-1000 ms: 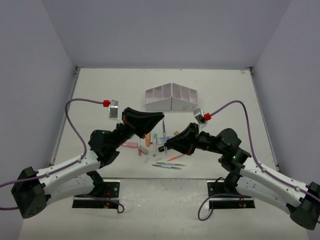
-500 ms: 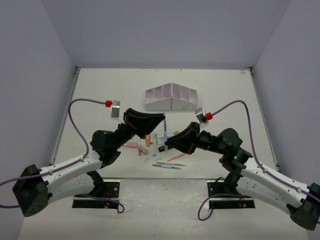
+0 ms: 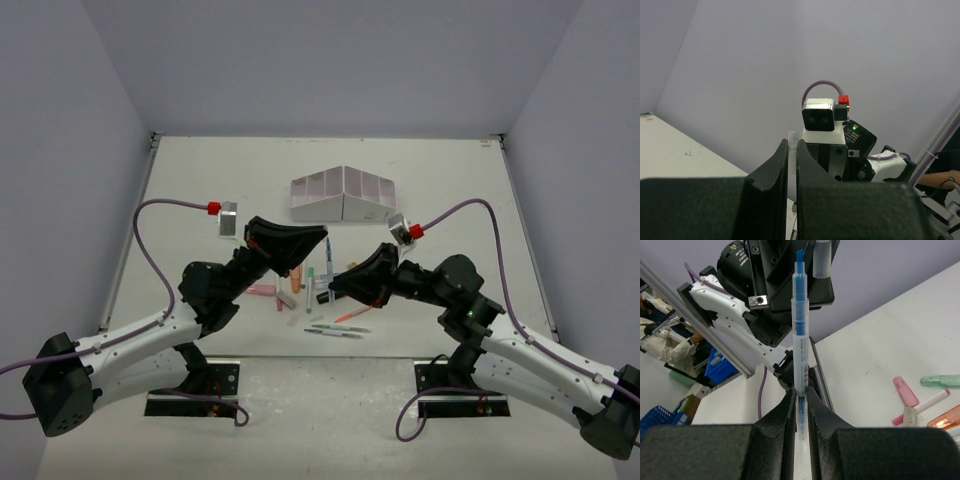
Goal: Sort the stationery into containers
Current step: Close the pen cap on the pen.
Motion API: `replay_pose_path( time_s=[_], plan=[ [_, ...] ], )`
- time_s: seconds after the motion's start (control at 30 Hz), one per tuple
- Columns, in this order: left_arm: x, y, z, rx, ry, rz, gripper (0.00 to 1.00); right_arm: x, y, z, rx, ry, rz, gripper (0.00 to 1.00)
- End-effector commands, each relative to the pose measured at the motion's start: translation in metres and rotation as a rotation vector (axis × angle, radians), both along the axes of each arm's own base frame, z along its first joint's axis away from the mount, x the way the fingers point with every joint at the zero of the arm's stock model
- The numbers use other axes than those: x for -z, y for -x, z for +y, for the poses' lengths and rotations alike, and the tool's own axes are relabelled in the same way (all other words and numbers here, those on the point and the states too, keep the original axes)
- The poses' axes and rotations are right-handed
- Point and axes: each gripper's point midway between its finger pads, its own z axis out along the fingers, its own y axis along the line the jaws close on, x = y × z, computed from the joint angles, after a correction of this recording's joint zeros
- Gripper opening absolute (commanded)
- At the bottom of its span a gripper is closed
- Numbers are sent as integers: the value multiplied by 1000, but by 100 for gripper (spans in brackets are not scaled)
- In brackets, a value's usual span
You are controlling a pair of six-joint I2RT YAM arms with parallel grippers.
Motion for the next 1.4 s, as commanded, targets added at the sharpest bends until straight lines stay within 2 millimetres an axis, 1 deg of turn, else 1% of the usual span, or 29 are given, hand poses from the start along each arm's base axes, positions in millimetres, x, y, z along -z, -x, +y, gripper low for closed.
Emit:
replay_pose_path(
  time_s=[0.0, 0.03, 0.27, 0.47, 0.83, 1.37],
  plan=[
    [-23, -8, 11, -77, 38, -21, 0, -9, 11, 2, -59, -9, -33, 0],
    [-24, -8, 11, -76, 41, -20, 0, -7, 13, 2, -73, -6, -33, 0],
    [-26, -7, 7, -46, 53, -18, 0, -5, 13, 4, -76, 4, -36, 0],
    [-27, -2, 7, -18, 65, -17, 0, 1, 1, 2, 0, 19, -4, 0],
    [-27, 6, 9, 13, 81, -19, 0, -7, -4, 0, 35, 8, -4, 0],
    [-18, 6, 4, 36, 68, -13, 0, -16, -6, -4, 59, -11, -11, 0]
  ],
)
